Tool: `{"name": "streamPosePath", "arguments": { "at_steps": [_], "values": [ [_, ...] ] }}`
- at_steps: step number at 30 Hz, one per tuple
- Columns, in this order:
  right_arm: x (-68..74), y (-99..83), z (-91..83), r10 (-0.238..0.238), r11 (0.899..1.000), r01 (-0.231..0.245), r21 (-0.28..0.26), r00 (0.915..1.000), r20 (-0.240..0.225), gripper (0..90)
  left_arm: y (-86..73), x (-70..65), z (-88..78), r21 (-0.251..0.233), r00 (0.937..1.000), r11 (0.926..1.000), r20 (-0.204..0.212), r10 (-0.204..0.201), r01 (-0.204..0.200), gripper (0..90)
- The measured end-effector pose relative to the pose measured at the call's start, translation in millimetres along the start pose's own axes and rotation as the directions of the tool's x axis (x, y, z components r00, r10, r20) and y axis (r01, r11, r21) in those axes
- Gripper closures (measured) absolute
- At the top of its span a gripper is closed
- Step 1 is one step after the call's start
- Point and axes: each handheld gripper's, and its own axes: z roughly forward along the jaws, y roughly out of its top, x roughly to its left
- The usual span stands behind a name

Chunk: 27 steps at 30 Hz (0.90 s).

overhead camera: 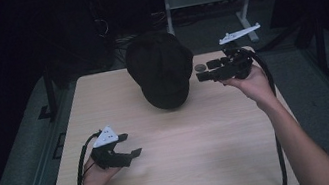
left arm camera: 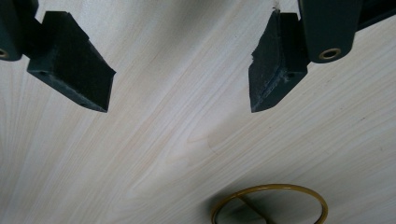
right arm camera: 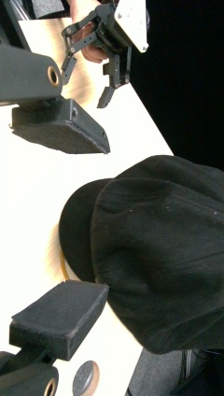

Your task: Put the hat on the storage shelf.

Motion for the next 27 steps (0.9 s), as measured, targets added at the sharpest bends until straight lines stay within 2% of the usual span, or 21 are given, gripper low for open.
{"name": "streamPosePath", "arguments": {
  "at_steps": [27],
  "values": [
    [-14.4, -57.4, -23.1, 0.082, 0.996, -0.082, -0.022, 0.9966, -0.004, 25.0, -0.7, -0.7, 0.6, -0.004, 0.9999, 1.0000, -0.012, 0.003, -0.003, 21.4]
  ]
}}
